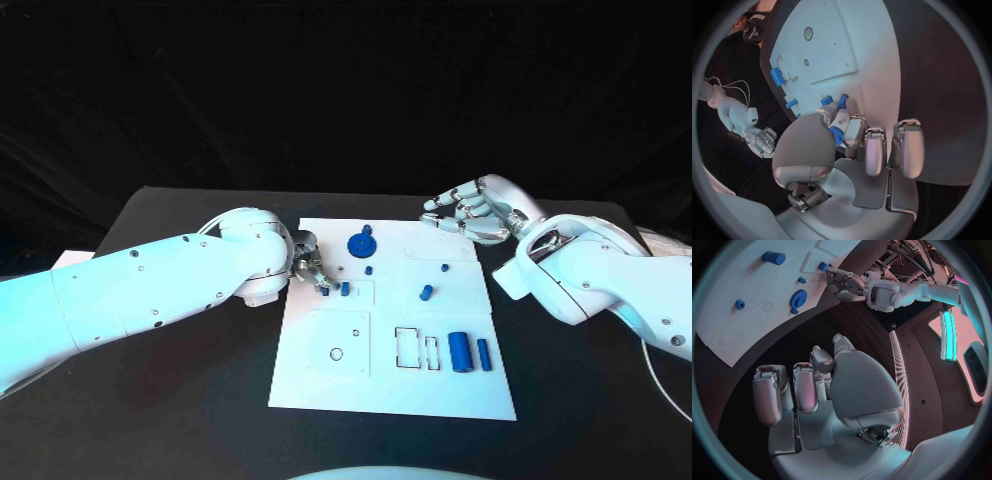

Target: Assemble the parts on the task board

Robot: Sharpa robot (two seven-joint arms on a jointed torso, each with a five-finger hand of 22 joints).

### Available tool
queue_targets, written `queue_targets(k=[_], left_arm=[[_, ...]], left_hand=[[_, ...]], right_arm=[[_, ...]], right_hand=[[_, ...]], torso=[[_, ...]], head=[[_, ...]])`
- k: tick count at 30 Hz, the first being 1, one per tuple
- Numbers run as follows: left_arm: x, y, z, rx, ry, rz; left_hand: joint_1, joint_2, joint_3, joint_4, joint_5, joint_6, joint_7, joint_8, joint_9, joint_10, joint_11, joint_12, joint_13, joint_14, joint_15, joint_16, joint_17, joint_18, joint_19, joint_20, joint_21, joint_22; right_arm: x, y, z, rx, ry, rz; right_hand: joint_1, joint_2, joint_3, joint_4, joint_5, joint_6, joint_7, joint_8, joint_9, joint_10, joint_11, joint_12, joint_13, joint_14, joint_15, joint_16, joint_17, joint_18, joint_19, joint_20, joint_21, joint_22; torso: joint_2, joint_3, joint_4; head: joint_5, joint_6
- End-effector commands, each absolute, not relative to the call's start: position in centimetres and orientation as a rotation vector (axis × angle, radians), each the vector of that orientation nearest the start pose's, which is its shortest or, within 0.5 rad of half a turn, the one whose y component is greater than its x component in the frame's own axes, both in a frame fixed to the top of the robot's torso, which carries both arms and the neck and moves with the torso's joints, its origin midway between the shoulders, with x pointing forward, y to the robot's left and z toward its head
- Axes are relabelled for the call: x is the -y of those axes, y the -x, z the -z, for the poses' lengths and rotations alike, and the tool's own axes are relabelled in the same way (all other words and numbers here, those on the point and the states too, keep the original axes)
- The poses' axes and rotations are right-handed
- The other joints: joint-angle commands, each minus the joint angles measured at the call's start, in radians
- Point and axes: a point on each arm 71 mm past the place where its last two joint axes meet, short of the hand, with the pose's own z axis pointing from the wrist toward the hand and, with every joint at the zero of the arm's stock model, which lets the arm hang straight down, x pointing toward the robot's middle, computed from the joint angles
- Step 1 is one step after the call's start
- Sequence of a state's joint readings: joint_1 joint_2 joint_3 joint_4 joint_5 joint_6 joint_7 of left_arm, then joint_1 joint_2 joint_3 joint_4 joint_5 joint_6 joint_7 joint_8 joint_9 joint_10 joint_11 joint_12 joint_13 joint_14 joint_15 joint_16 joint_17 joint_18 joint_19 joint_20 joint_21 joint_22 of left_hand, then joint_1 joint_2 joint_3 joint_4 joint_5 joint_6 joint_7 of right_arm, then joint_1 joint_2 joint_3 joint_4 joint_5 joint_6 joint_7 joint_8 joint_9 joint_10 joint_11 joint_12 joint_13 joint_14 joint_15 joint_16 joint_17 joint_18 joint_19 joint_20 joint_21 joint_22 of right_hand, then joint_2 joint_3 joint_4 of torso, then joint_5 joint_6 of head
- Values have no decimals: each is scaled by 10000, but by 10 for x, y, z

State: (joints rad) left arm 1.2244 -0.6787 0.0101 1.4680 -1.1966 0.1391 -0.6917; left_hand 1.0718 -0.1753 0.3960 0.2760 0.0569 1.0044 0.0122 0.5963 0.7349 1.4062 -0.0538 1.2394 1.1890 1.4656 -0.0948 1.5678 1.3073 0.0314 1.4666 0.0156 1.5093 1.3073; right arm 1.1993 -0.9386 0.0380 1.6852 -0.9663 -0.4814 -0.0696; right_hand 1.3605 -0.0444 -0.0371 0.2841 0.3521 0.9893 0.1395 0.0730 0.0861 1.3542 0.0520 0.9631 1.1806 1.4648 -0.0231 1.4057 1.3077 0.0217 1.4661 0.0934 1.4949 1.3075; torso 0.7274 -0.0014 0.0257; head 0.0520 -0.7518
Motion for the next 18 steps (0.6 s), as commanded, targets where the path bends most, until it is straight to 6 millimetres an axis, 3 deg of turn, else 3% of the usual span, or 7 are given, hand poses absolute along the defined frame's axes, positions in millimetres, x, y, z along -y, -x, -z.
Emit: queue_targets(k=[1,4,18], left_arm=[[-164,-494,208,-22928,1108,2067],[-164,-494,209,-22925,1138,2034],[-166,-492,207,-22589,1372,2217]], left_hand=[[-195,27,-407,120,41,39,9,39,45,91,17,31,17,1052,-69,30,2635,-142,709,-42,60,2116],[-287,170,-875,144,43,62,-13,71,110,104,2,48,44,1052,-82,30,2635,-148,724,-53,79,2139],[-725,423,-1611,186,55,104,-68,199,265,164,-45,129,136,1052,-122,30,2635,-165,761,-89,128,2196]], right_arm=[[210,-468,140,-15665,-3627,-9532],[210,-468,140,-15663,-3629,-9533],[210,-468,140,-15672,-3627,-9529]], right_hand=[[-5,73,-53,-15,-1,57,-5,-3,13,-83,-12,-43,-8,573,15,-48,329,144,-5,-35,-51,1306],[-19,80,-64,-7,-2,56,-4,-4,13,-85,-12,-45,-10,572,16,-54,322,144,-5,-35,-52,1306],[-19,80,-64,-7,-2,56,-4,-4,13,-85,-12,-45,-10,572,16,-54,322,144,-5,-35,-52,1306]], torso=[[3,0,2],[0,-5,-3],[1,-15,1]], head=[[-3,10],[1,19],[-17,9]])
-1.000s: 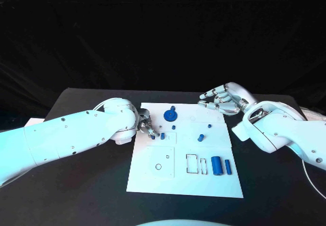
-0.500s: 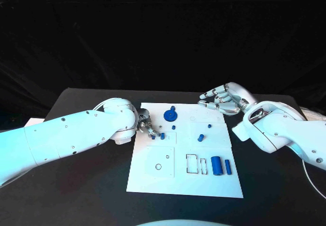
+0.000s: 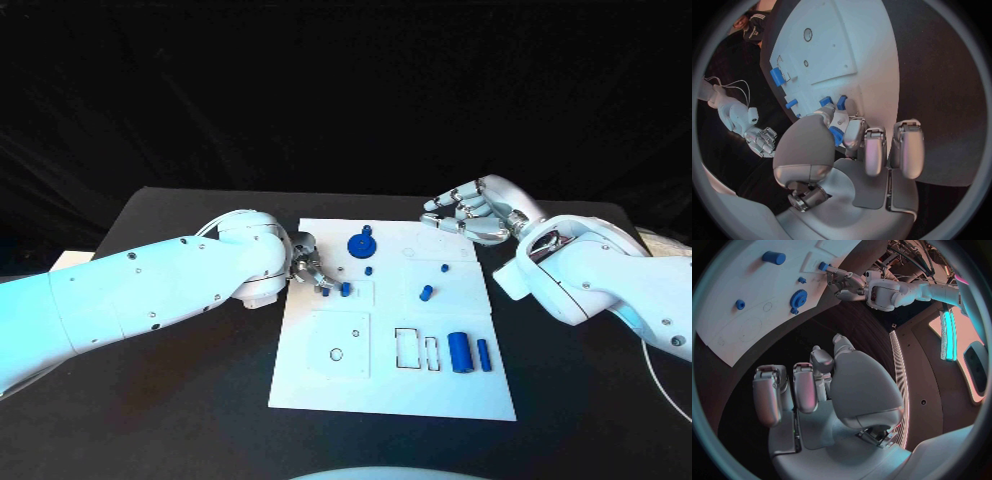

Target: Assemble the parts on the task board

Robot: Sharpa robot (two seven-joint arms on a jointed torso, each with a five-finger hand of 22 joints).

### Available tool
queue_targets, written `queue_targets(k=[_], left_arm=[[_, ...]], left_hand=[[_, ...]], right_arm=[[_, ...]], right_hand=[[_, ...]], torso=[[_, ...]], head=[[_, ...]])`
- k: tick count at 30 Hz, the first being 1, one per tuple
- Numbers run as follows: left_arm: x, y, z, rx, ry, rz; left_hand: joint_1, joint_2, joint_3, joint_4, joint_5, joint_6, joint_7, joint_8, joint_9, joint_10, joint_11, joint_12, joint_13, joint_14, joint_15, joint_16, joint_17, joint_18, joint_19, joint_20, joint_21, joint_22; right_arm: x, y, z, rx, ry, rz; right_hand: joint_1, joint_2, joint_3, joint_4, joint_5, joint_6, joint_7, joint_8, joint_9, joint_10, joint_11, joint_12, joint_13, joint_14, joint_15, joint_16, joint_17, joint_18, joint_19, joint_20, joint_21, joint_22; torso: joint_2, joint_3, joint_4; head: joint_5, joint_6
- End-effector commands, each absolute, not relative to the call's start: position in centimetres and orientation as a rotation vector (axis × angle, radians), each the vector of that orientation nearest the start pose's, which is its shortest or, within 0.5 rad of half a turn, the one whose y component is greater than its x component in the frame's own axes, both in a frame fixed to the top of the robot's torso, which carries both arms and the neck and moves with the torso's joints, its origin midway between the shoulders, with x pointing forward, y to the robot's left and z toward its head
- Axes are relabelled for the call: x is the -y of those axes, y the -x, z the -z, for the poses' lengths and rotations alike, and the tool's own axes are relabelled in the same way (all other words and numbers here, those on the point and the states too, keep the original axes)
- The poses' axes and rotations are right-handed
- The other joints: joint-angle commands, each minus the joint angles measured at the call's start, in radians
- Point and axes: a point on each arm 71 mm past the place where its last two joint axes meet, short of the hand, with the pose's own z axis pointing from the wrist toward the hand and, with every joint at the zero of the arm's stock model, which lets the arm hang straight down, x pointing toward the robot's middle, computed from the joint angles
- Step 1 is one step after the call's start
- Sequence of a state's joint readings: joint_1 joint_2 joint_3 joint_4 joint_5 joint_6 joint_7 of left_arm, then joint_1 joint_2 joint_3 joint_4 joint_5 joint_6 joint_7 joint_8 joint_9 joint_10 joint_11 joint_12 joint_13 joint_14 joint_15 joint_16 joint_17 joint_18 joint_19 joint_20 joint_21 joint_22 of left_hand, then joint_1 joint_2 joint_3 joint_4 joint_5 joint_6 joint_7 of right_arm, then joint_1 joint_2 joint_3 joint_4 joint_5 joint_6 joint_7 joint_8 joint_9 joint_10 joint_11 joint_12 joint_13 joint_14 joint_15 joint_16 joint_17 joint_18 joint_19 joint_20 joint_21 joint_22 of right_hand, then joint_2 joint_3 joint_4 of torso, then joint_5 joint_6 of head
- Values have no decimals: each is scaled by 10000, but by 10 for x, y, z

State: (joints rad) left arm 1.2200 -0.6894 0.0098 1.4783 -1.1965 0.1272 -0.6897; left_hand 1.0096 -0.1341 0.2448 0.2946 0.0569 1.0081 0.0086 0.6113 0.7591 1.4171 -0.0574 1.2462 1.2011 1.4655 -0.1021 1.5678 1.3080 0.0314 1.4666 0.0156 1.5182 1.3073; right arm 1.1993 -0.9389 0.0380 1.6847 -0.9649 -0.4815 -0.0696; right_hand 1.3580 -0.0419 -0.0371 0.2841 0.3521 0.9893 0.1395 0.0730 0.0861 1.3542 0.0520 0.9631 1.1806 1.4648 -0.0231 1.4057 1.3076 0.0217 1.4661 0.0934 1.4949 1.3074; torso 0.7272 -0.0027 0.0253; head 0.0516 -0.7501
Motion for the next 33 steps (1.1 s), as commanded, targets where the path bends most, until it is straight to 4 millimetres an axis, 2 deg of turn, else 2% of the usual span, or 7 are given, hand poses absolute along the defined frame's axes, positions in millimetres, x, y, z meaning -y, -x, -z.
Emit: queue_targets(k=[1,16,25,26,29,31,33], left_arm=[[-166,-492,206,-22554,1399,2242],[-169,-494,196,-21259,3239,4565],[-167,-496,190,-20422,3276,5540],[-165,-496,188,-20151,3129,5845],[-156,-498,180,-19081,2528,6870],[-149,-499,174,-18356,1978,7483],[-143,-499,171,-17860,1417,7928]], left_hand=[[-141,28,-158,-1,56,64,-34,57,34,56,-12,60,15,1053,-53,30,2628,-164,759,-93,34,2193],[-1031,611,-920,-1,36,-424,125,-91,86,-288,114,-349,-387,1053,14,30,2628,-42,527,-49,-402,1840],[-1053,714,-1290,-30,45,-587,178,-98,122,-559,163,-715,-783,1053,48,30,2628,62,326,-19,-781,1536],[-883,735,-1325,-37,44,-710,220,-116,124,-767,200,-987,-1068,1053,77,30,2628,130,182,3,-1045,1325],[593,713,-1178,-137,49,-1844,705,-319,-1,-3380,650,-3854,-3957,204,498,-1514,672,860,-1725,276,-4324,-1177],[1882,673,-738,-554,54,-2500,1026,-555,-191,-4350,967,-4353,-4237,-978,747,-3204,-1148,1292,-3385,479,-6966,-3080],[2951,614,-287,-793,43,-2821,1348,-845,-589,-5052,1228,-4911,-4688,-2268,1038,-4905,-2838,1353,-4098,712,-8114,-3821]], right_arm=[[210,-468,140,-15674,-3626,-9529],[210,-469,141,-15702,-3631,-9509],[210,-469,142,-15728,-3645,-9481],[211,-469,142,-15730,-3648,-9476],[211,-469,143,-15736,-3651,-9472],[211,-469,143,-15737,-3651,-9472],[211,-469,143,-15738,-3651,-9472]], right_hand=[[5,56,-65,-7,-2,56,-4,-4,12,-85,-12,-45,-10,571,16,-54,323,144,-5,-35,-52,1307],[-19,73,-86,6,-3,53,-3,-6,12,-82,-10,-38,-8,573,17,-53,328,144,-5,-35,-53,1306],[-19,73,-86,6,-3,53,-3,-6,12,-82,-10,-38,-8,573,17,-53,328,144,-5,-35,-53,1306],[-19,73,-86,6,-3,53,-3,-6,12,-82,-10,-38,-8,573,17,-53,328,144,-5,-35,-53,1306],[-19,73,-86,6,-3,53,-3,-6,12,-82,-10,-38,-8,573,17,-53,328,144,-5,-35,-53,1306],[-19,75,-87,5,-1,53,-3,-6,12,-82,-11,-38,-8,573,17,-53,328,144,-4,-35,-53,1307],[-21,84,-94,4,7,54,-4,-5,12,-81,-11,-35,-7,574,17,-51,332,142,-1,-35,-51,1311]], torso=[[1,-2,4],[-5,1,5],[-5,2,17],[-3,6,14],[-1,12,9],[-4,14,2],[-2,7,1]], head=[[-14,-9],[-56,-2],[-100,22],[-103,25],[-115,49],[-128,62],[-141,83]])
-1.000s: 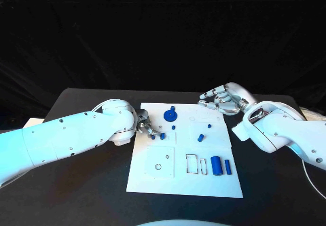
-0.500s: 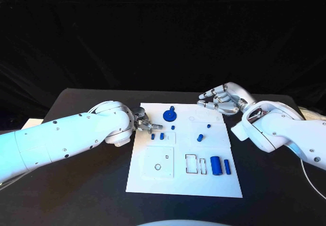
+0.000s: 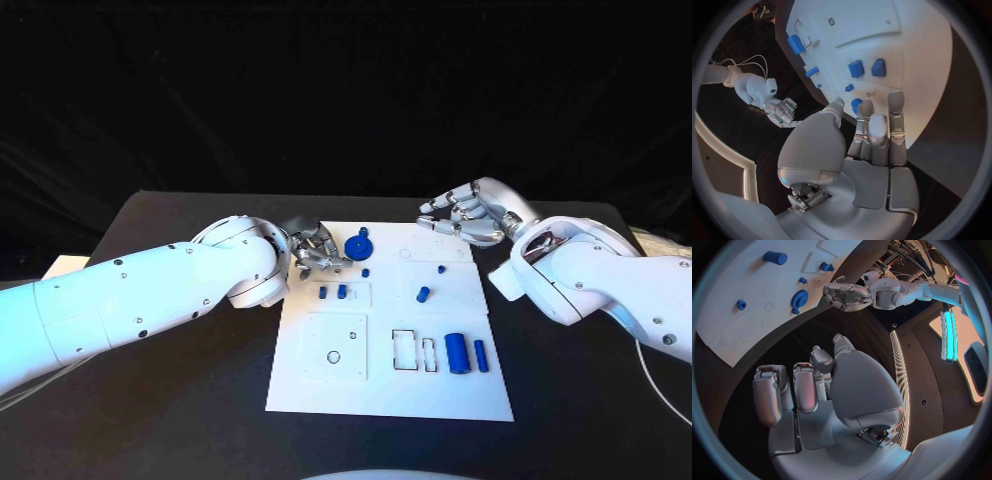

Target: Assemble the parts on the task board

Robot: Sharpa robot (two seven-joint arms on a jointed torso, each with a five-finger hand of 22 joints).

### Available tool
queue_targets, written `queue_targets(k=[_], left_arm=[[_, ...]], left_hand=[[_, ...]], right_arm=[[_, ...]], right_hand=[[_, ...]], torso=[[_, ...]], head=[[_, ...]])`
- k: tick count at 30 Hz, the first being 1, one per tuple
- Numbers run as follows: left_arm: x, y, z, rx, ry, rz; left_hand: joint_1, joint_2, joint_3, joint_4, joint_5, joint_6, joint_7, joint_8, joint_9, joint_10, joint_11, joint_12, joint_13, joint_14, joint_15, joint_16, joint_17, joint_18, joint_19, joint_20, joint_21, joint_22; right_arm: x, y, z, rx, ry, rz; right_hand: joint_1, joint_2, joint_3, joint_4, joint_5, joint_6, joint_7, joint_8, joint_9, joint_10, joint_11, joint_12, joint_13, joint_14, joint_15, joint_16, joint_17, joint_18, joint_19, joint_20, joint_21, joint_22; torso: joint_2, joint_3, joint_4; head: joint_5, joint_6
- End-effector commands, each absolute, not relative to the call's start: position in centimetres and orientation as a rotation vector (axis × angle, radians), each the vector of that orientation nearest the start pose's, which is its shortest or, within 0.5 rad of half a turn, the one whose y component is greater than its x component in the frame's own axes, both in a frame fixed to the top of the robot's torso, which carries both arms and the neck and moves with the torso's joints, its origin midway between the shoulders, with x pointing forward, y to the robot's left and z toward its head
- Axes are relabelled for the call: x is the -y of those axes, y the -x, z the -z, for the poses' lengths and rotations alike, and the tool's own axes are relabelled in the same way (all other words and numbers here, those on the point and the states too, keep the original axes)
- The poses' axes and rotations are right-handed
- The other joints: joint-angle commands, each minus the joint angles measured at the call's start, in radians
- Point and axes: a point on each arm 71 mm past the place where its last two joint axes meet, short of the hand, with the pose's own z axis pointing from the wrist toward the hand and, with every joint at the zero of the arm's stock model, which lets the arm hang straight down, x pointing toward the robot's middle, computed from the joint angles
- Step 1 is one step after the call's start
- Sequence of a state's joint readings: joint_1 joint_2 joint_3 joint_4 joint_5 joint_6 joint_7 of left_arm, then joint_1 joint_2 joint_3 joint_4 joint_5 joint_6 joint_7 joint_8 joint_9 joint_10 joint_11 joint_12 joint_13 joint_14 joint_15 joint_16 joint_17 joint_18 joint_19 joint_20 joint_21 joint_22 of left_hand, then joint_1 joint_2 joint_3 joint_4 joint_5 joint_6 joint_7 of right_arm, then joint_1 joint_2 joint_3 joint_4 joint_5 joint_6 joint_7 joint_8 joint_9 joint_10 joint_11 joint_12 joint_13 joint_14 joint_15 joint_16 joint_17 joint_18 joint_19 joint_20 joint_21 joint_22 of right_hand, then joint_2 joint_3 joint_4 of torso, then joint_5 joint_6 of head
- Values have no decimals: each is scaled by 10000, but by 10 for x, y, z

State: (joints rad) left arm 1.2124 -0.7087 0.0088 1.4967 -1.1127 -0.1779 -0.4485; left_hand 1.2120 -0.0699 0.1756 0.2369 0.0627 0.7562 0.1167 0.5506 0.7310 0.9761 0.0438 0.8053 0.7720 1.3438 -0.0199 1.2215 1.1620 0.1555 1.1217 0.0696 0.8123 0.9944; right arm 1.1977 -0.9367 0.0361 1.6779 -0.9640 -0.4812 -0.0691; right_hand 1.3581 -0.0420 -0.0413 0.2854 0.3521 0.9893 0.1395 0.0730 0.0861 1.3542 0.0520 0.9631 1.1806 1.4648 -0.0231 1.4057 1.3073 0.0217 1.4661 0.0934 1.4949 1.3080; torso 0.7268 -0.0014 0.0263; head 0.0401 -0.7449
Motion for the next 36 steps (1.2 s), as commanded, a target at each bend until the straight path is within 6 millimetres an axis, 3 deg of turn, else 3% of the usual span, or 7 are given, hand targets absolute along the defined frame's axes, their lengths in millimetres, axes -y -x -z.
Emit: queue_targets(k=[1,6,13,17,21,23,36], left_arm=[[-139,-499,169,-17591,990,8145],[-117,-498,167,-16940,-1218,8397],[-97,-501,174,-17056,-2929,7507],[-91,-505,180,-17325,-3373,6944],[-87,-509,185,-17603,-3623,6388],[-86,-510,186,-17719,-3676,6148],[-83,-513,193,-18202,-3816,5490]], left_hand=[[1659,-17,804,-516,42,-441,326,-447,-533,-1037,313,-892,-677,-1904,246,-2529,-2453,113,-838,241,-1318,-844],[2973,-931,2505,-1014,-46,291,561,-2302,-2916,-859,707,-3293,-3340,-2887,565,-3917,-3942,244,-1384,585,-2039,-1203],[2506,-1258,1911,-891,-117,1099,454,-3075,-4101,-511,607,-4019,-4598,-2095,538,-3535,-4387,308,-646,653,-2200,-1473],[2550,-1197,1702,-909,-76,1590,415,-3240,-4457,-329,582,-4345,-5128,-1231,428,-2746,-4100,290,69,571,-2036,-1479],[2577,-1190,1548,-931,-111,1997,315,-3473,-4841,99,467,-4692,-5731,671,288,-6,-1281,-88,1825,409,308,165],[2534,-1238,1436,-926,-92,2076,310,-3565,-4963,191,462,-4809,-5910,933,274,484,-727,-216,2187,388,1012,705],[2578,-1110,1303,-943,-85,2404,278,-3764,-5265,548,431,-5096,-6359,1302,225,1179,-58,-480,2830,340,2487,1875]], right_arm=[[210,-469,143,-15737,-3651,-9473],[210,-470,143,-15737,-3656,-9465],[210,-470,144,-15746,-3652,-9469],[209,-470,144,-15753,-3642,-9485],[208,-470,144,-15759,-3630,-9505],[208,-470,144,-15762,-3627,-9510],[207,-470,144,-15762,-3610,-9536]], right_hand=[[-21,85,-52,-8,7,54,-4,-5,12,-80,-11,-35,-8,574,17,-51,334,143,-1,-35,-51,1305],[-20,88,-52,-10,10,54,-5,-5,12,-81,-12,-36,-9,574,17,-51,335,144,-4,-35,-54,1300],[-7,96,-53,-19,22,54,-6,-5,12,-78,-14,-28,-5,576,16,-48,340,143,0,-35,-52,1305],[-7,96,-53,-19,22,54,-6,-5,12,-78,-14,-28,-5,576,16,-48,340,143,0,-35,-52,1305],[-7,96,-53,-19,22,54,-6,-5,12,-78,-14,-28,-5,576,16,-48,340,143,0,-35,-52,1305],[-7,96,-53,-19,22,54,-6,-5,12,-78,-14,-28,-5,576,16,-48,340,143,0,-35,-52,1305],[-7,96,-53,-19,22,54,-6,-5,12,-78,-14,-28,-5,576,16,-48,340,143,0,-35,-52,1305]], torso=[[7,-4,-7],[8,-5,-12],[24,-5,-24],[28,-3,-23],[23,-4,-17],[19,-5,-14],[10,-3,-11]], head=[[-37,45],[-79,79],[-115,115],[-110,113],[-139,111],[-141,93],[-176,59]])
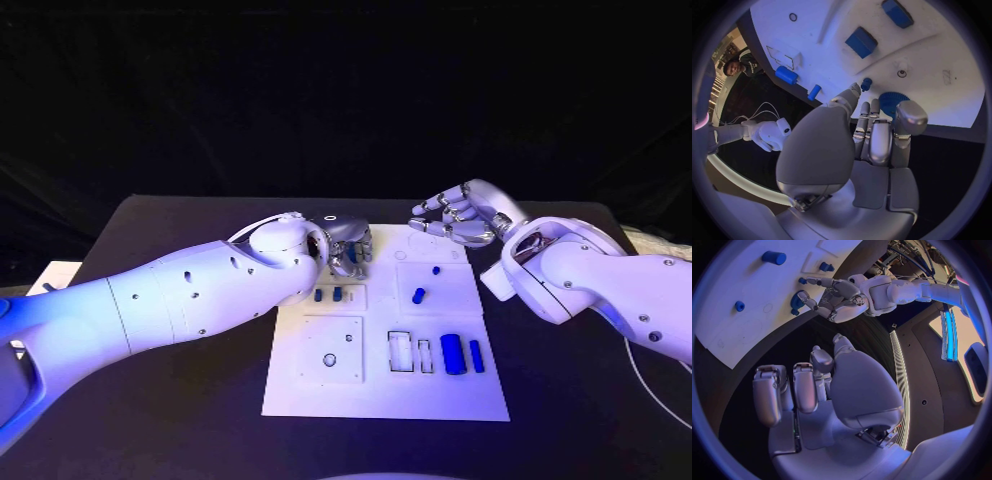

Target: Assemble the parts on the task board

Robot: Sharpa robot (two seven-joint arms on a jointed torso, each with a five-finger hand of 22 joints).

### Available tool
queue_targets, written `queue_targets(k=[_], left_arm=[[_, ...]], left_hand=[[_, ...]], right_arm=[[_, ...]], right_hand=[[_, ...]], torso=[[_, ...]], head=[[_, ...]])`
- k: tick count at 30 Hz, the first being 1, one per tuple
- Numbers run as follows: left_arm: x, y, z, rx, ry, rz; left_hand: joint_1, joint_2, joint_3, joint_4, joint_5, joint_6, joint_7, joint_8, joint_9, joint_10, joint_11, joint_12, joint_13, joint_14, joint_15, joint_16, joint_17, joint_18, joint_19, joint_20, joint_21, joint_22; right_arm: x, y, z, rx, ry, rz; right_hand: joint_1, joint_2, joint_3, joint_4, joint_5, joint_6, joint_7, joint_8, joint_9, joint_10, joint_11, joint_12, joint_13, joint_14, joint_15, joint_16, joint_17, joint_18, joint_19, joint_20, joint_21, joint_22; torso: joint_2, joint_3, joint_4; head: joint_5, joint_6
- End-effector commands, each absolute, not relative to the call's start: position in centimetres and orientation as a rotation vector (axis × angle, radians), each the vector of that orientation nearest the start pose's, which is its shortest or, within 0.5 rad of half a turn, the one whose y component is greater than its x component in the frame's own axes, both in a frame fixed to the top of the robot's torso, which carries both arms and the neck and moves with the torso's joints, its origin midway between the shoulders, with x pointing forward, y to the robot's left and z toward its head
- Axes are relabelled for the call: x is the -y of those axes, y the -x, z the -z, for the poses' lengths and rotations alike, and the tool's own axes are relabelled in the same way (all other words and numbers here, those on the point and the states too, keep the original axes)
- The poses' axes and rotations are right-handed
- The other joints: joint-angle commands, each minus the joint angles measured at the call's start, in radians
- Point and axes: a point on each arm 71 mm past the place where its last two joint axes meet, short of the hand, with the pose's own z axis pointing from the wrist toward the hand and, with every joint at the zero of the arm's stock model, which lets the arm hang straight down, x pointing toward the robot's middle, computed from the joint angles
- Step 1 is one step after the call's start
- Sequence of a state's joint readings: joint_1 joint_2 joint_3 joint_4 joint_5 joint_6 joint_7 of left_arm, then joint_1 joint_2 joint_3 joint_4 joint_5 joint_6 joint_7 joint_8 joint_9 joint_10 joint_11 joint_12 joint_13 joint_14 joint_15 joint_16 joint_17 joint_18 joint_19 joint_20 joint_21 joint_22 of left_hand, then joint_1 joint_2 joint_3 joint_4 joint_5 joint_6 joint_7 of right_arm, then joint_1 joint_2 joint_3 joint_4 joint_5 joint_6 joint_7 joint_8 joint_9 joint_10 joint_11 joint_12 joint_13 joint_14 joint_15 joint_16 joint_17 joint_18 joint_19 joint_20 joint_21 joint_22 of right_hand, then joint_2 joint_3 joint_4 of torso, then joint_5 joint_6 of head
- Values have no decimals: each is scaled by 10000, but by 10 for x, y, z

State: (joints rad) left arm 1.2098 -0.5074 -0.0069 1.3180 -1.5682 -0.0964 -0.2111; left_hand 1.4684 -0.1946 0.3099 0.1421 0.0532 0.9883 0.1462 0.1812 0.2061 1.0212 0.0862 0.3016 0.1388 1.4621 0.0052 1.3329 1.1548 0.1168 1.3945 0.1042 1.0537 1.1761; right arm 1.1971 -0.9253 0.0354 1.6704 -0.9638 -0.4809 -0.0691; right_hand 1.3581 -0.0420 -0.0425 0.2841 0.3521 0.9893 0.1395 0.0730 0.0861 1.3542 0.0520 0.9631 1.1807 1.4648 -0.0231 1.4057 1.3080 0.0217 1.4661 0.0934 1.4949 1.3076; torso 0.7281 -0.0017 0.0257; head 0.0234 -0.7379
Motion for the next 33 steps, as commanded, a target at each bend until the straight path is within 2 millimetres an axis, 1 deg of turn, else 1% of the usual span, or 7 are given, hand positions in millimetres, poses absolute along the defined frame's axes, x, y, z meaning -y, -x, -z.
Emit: queue_targets(k=[1,11,17,18,30,33], left_arm=[[-83,-514,194,-18220,-3812,5465],[-79,-513,200,-18373,-3874,5458],[-78,-512,203,-18500,-3986,5511],[-78,-512,203,-18514,-3996,5518],[-76,-511,207,-18815,-4141,5417],[-76,-511,208,-18941,-4202,5331]], left_hand=[[25,153,-30,2,12,103,-18,-77,-29,121,5,-73,-45,131,-29,83,26,-101,122,-9,122,99],[194,314,189,-66,19,324,-45,-143,-146,413,-38,-216,-224,211,-70,195,82,-169,262,-45,505,422],[301,361,387,-140,22,441,-81,-184,-208,574,-71,-319,-322,232,-95,234,85,-194,301,-68,650,555],[322,374,432,-155,22,462,-86,-192,-219,607,-76,-337,-339,236,-101,242,88,-200,310,-73,682,583],[490,502,1093,-406,23,824,-108,-269,-338,1109,-146,-590,-508,268,-165,327,96,-245,360,-133,942,843],[467,491,1298,-496,31,930,-98,-314,-374,1259,-141,-719,-553,273,-173,348,89,-262,371,-138,1015,920]], right_arm=[[207,-470,144,-15762,-3610,-9536],[206,-470,144,-15768,-3596,-9551],[206,-470,144,-15771,-3588,-9559],[206,-470,144,-15771,-3587,-9562],[205,-470,144,-15779,-3576,-9575],[205,-470,144,-15782,-3575,-9575]], right_hand=[[-7,96,-41,-6,22,54,-6,-4,12,-79,-14,-28,-6,576,16,-48,334,142,-1,-35,-52,1309],[18,113,-44,-23,43,56,-8,-3,13,-80,-16,-30,-9,576,14,-51,331,142,1,-36,-52,1310],[18,113,-44,-23,43,56,-8,-3,13,-80,-16,-30,-9,576,14,-51,331,142,1,-36,-52,1310],[18,113,-44,-23,43,56,-8,-3,13,-80,-16,-30,-9,576,14,-51,331,142,1,-36,-52,1310],[18,113,-44,-23,43,56,-8,-3,13,-80,-16,-30,-9,576,14,-51,331,142,1,-36,-52,1310],[28,125,-47,-27,50,60,-9,-1,14,-72,-17,-10,2,580,13,-44,342,141,5,-36,-50,1314]], torso=[[0,-1,-9],[2,1,12],[-6,4,6],[-9,8,9],[-10,0,8],[-8,1,6]], head=[[-21,-14],[-43,-46],[-37,-66],[-42,-61],[-39,-80],[-37,-91]])
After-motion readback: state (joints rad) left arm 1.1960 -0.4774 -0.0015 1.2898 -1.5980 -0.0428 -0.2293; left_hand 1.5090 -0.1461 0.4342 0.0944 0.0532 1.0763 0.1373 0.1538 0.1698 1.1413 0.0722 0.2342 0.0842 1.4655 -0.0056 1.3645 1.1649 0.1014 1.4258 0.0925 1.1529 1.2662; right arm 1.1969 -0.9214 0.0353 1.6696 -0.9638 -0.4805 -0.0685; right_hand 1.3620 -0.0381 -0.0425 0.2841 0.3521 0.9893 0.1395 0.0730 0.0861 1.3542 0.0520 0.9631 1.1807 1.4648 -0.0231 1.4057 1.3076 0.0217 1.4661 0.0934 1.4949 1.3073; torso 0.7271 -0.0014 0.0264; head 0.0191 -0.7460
